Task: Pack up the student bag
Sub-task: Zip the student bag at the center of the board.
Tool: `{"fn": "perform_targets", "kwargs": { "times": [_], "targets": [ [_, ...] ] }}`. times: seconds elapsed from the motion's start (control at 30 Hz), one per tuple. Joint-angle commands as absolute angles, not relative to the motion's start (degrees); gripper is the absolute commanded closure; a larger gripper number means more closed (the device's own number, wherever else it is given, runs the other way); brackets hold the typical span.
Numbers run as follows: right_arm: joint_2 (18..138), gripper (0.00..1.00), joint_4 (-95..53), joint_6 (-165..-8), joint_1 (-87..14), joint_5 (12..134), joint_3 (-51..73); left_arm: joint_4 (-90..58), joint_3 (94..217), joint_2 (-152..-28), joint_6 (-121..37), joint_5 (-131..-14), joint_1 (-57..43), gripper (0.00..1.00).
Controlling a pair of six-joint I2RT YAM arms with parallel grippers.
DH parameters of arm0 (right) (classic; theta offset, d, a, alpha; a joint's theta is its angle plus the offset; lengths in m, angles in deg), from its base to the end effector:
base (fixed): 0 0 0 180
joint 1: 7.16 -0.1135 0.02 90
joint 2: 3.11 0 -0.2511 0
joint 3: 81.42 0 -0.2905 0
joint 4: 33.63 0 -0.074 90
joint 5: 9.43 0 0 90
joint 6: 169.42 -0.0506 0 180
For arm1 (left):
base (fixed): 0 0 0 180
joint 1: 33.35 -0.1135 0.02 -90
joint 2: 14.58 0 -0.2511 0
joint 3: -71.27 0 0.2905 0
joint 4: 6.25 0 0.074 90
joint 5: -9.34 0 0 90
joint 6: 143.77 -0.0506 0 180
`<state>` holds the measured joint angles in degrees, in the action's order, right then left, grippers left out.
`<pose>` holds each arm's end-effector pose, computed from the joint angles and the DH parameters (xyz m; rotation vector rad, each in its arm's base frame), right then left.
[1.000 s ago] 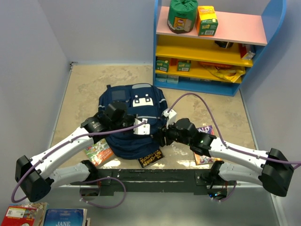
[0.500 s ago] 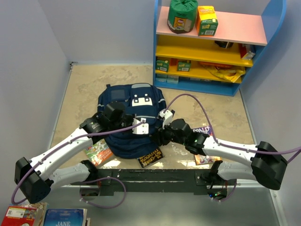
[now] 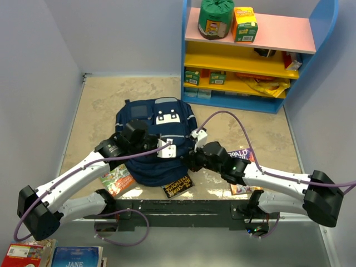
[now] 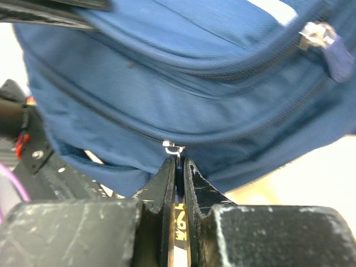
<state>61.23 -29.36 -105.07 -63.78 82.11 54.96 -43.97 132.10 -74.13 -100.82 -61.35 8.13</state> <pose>0.1639 0.2463 0.1844 -0.5488 2.0491 0.8677 0.1995 -0.1987 0.2641 1.6520 1.4273 -0.3163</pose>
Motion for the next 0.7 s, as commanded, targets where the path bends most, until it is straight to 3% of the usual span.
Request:
{"fn": "perform_targets", "kwargs": {
  "times": [0.0, 0.3, 0.47, 0.67],
  "targets": [
    [63.24, 1.00, -18.14, -108.24, -63.58, 93.19, 52.22, -38.21, 132.68, -72.06, -100.35, -61.86, 7.35, 1.00],
    [70.01, 1.00, -12.83, -112.29, -60.43, 100.43, 47.03, -46.28, 133.99, -70.48, -105.97, -57.29, 7.43, 1.00],
    [71.68, 1.00, -14.58, -107.47, -50.77, 95.96, 45.36, -53.92, 136.80, -70.56, -110.28, -52.29, 7.35, 1.00],
    [80.55, 1.00, -16.25, -102.01, -48.47, 89.38, 37.54, -60.26, 138.21, -70.12, -116.17, -45.87, 7.61, 1.00]
  ]
}}
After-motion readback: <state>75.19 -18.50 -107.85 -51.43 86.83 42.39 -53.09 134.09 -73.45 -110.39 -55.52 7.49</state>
